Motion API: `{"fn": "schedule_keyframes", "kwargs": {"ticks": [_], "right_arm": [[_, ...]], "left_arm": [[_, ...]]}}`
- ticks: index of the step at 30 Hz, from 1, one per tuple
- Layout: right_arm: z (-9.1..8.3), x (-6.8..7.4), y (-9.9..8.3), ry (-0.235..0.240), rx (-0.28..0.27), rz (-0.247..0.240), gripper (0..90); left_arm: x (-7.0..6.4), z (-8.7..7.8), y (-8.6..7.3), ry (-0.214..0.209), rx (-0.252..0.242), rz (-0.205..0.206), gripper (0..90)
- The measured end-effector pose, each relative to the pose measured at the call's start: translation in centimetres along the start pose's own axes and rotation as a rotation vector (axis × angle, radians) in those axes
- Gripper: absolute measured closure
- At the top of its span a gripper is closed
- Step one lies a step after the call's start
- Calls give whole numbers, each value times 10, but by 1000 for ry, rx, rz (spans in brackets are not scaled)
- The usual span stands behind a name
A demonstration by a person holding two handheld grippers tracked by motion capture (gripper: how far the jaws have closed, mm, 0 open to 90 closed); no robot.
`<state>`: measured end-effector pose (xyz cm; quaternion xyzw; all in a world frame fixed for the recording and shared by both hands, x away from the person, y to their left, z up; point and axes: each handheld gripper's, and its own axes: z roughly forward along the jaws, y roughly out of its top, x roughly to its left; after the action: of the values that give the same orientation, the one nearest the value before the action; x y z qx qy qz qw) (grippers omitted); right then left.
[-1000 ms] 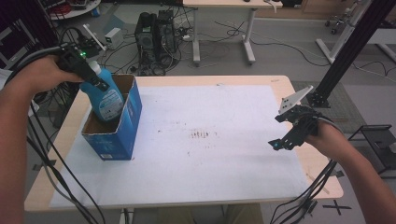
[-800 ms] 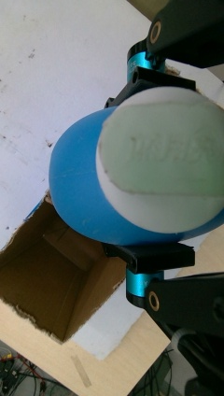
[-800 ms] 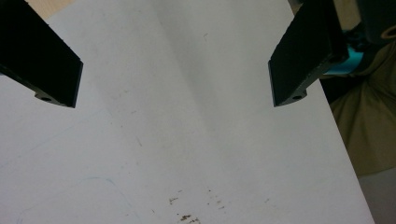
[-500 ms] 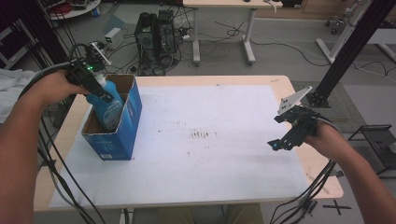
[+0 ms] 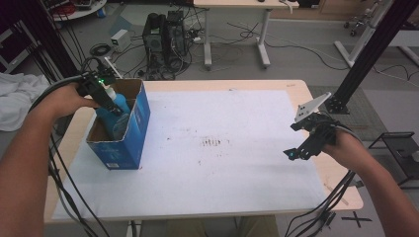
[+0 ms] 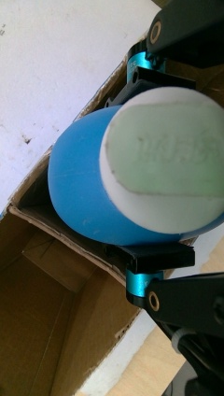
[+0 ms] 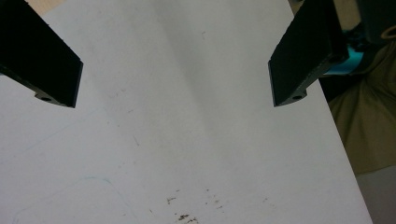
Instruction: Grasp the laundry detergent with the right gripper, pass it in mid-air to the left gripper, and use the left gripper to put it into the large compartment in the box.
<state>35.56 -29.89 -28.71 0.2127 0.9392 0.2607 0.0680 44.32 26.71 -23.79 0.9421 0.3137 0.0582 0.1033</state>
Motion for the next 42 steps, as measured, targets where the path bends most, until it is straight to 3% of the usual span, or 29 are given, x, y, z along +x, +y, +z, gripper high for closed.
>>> {"fn": "schedule_keyframes", "kwargs": {"ticks": [3, 4, 5, 7, 9, 11, 14, 15, 16, 19, 21, 22, 23, 24, 27, 30, 31, 33, 34, 35, 36, 42], "right_arm": [[1, 0, 0, 6, -1, 3, 20], [1, 0, 0, 6, 2, -1, 20], [1, 0, 1, 2, 3, -2, 20], [2, 0, 1, 3, 3, 2, 20], [2, 0, 1, 4, 6, 0, 20], [3, 1, 2, 5, 7, 1, 20], [5, 1, 2, 8, 9, 2, 20], [5, 2, 2, 7, 10, 9, 20], [6, 1, 2, 10, 5, 0, 20], [6, 1, 1, 9, 3, 1, 20], [6, 1, 1, 13, 9, 1, 20], [6, 1, 1, 11, 8, 0, 20], [7, 1, 1, 12, 11, 2, 20], [7, 1, 1, 12, 11, 1, 20], [8, 1, 1, 16, 9, 1, 20], [9, 1, 1, 17, 13, 2, 20], [9, 1, 1, 16, 14, 1, 20], [9, 1, 1, 16, 12, -1, 20], [10, 1, 1, 18, 10, 2, 20], [10, 1, 1, 18, 12, 2, 20], [10, 1, 1, 16, 15, 0, 20], [10, 3, 1, 12, 16, 1, 20]], "left_arm": [[-1, 5, -1, -7, -8, -13, 379], [1, 5, -1, -10, 22, 18, 380], [-1, 8, -2, -6, -8, -9, 379], [0, 8, -2, -12, 11, 15, 380], [-1, 11, -1, -11, 0, 3, 380], [1, 12, 0, -16, 27, 34, 379], [-1, 17, 0, -12, 8, 11, 380], [-1, 19, 0, -13, 11, 10, 379], [1, 19, 0, -14, 36, 38, 379], [-1, 25, 0, -16, 12, 21, 380], [1, 25, 1, -23, 51, 57, 379], [-1, 27, 0, -21, 35, 39, 379], [1, 27, 1, -26, 59, 61, 379], [0, 30, 0, -29, 42, 38, 380], [2, 33, -1, -33, 61, 56, 379], [1, 38, -2, -37, 61, 45, 379], [2, 38, -2, -40, 81, 63, 379], [0, 41, -2, -37, 49, 36, 379], [-2, 43, -3, -38, 21, -2, 379], [1, 41, -2, -35, 55, 43, 379], [2, 40, -1, -36, 75, 62, 378], [2, 41, -3, -38, 75, 54, 377]]}}
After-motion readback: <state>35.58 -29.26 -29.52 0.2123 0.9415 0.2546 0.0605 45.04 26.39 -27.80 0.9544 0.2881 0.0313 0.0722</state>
